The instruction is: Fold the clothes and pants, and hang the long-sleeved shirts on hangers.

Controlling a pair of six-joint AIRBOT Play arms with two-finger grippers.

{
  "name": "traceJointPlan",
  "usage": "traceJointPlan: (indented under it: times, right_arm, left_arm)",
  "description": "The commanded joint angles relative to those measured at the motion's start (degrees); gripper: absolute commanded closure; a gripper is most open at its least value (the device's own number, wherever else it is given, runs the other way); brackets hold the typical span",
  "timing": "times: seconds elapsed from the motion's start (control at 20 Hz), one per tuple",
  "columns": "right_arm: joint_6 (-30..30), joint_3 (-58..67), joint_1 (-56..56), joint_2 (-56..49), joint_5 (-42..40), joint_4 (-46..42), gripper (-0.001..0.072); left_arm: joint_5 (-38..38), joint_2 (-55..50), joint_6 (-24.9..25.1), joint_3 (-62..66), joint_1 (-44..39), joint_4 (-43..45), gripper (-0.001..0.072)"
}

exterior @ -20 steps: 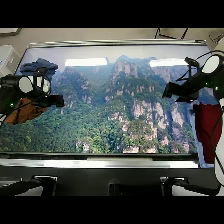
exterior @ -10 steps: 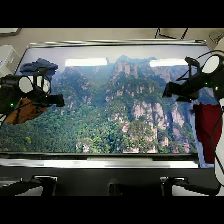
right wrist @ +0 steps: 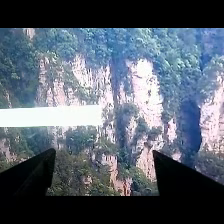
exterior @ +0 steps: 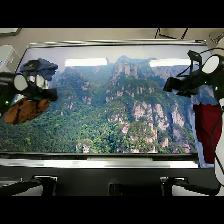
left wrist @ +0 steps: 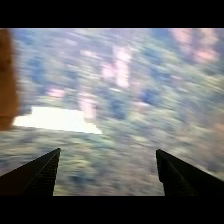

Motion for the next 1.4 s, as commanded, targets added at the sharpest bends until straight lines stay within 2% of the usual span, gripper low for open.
traceJointPlan:
  times: [0.0,0.15,0.3,0.45,0.6,0.7,0.75,0.8,0.85,1.0,1.1,1.2,1.35]
  right_arm:
    - [-1.2,0.0,0.0,-0.1,-0.4,-0.5,0.0027]
    - [-1.3,0.0,0.0,-0.1,1.7,-0.3,0.0027]
    - [-1.1,0.0,0.0,0.0,2.1,2.0,0.0027]
    - [0.6,0.0,0.0,0.0,2.5,5.6,0.0027]
    - [4.0,0.0,0.0,0.0,4.7,6.6,0.0027]
    - [4.3,0.0,0.0,0.0,7.5,7.1,0.0027]
    - [4.6,0.0,0.0,0.0,9.2,7.1,0.0027]
    - [4.8,0.0,0.0,0.0,10.6,7.1,0.0027]
    - [4.8,0.0,0.0,0.0,11.8,7.1,0.0027]
    - [4.7,0.0,0.0,0.0,13.7,7.1,0.0027]
    - [4.7,0.0,0.0,0.0,13.8,7.0,0.0027]
    - [4.7,0.0,0.0,0.0,13.7,7.0,0.0027]
    - [4.6,0.0,0.0,0.0,13.9,7.0,0.0027]
  left_arm:
    - [-4.9,-1.4,-0.3,5.6,10.2,8.7,-0.0006]
    - [-4.8,-4.8,-4.6,7.5,24.2,3.7,-0.0007]
    - [-0.7,-11.2,-4.0,7.4,32.7,-7.4,-0.0008]
    - [3.5,-17.0,-1.9,7.4,33.9,-10.4,-0.0008]
    - [4.7,-22.0,-1.2,7.4,33.8,-11.8,-0.0005]
    - [4.6,-23.9,1.5,7.4,33.8,-15.6,0.0003]
    - [4.7,-24.0,2.2,7.4,33.7,-16.7,0.0083]
    - [4.3,-23.6,2.2,7.4,33.8,-17.0,0.0461]
    - [4.1,-22.6,2.9,7.4,33.9,-18.0,0.068]
    - [5.3,-16.0,3.1,9.5,34.1,-20.5,0.0683]
    - [9.0,-8.1,1.0,12.1,34.0,-24.0,0.0683]
    - [13.8,2.1,1.1,12.7,33.0,-30.2,0.0683]
    - [16.2,17.1,2.1,12.2,24.9,-31.4,0.0683]
